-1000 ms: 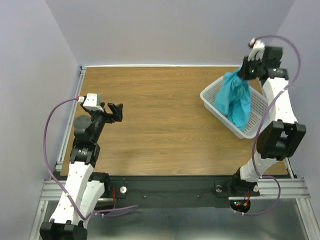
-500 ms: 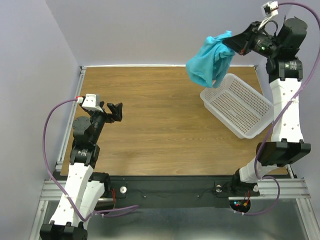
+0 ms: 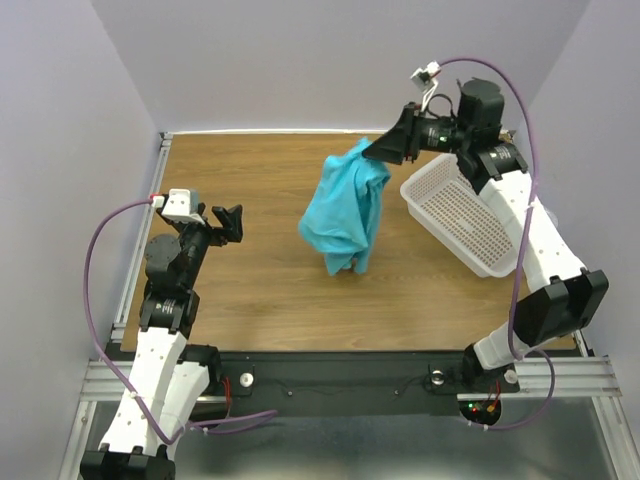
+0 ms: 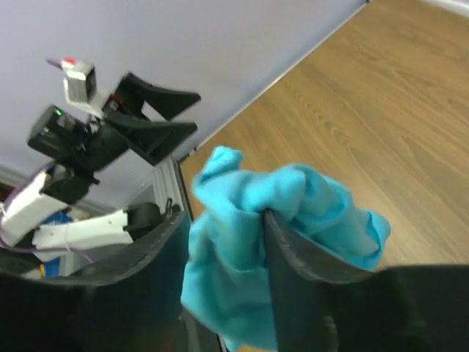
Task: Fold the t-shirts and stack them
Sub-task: Move the tshirt to the center of the board, then flatten the tshirt out
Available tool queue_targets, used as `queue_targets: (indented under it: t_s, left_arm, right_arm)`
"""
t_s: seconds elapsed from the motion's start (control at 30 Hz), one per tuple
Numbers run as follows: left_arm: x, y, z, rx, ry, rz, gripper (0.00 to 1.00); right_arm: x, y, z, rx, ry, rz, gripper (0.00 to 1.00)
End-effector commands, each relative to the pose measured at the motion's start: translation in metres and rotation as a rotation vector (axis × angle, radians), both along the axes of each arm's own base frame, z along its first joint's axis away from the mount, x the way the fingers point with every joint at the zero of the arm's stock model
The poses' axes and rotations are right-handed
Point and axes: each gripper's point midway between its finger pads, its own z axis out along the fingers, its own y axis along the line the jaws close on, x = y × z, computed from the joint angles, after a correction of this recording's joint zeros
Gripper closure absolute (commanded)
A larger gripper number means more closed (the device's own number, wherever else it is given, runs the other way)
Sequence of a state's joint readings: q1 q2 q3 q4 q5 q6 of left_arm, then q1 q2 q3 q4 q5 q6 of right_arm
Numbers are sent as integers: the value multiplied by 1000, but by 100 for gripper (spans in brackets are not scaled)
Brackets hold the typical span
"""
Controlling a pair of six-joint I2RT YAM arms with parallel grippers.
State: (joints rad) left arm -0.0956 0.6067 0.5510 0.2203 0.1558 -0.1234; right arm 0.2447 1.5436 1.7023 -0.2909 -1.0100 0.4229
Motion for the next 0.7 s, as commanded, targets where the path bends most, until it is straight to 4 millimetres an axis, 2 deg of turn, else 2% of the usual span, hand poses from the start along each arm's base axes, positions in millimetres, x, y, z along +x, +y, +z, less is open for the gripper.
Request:
queue_targets:
  t_s: [0.0, 0.03, 0.07, 0.1, 0.13, 0.17, 0.2, 0.3, 0.33, 0.4, 0.47, 0.6, 0.67]
  left_arm:
    - [-2, 6, 19, 13, -77, 26, 2]
    - [-2, 5, 20, 14, -80, 23, 2]
    - [-2, 6, 21, 15, -82, 28, 2]
    - [-3, 6, 21, 15, -82, 31, 2]
    - [-3, 7, 21, 19, -84, 33, 2]
    - [-4, 6, 21, 21, -85, 30, 2]
    - [-4, 7, 24, 20, -92, 33, 2]
    - [-4, 7, 24, 21, -93, 33, 2]
    - [-4, 7, 24, 20, -91, 31, 2]
    - [-4, 6, 24, 20, -88, 25, 2]
    - [-4, 4, 25, 18, -92, 17, 2]
    - [-6, 3, 26, 17, -97, 8, 2]
    - [-6, 3, 28, 18, -101, 10, 1]
  right_arm:
    - [-3, 5, -21, -88, -114, -15, 22]
    - [4, 1, -32, -142, -136, -49, 15]
    - [26, -14, -48, -238, -157, -183, 8]
    - [35, -26, -66, -324, -150, -249, 5]
    - [55, -53, -78, -466, -233, -377, 4]
    - [60, -66, -88, -540, -259, -421, 3]
    - [64, -79, -107, -626, -276, -441, 2]
    - [64, -113, -135, -800, -286, -528, 1]
    - [60, -121, -158, -863, -269, -516, 1]
    - [54, -138, -176, -949, -255, -540, 1]
    - [49, -151, -204, -1020, -206, -543, 1]
    - [52, -184, -243, -1151, -104, -606, 11]
    - [56, -193, -259, -1169, -51, -608, 14]
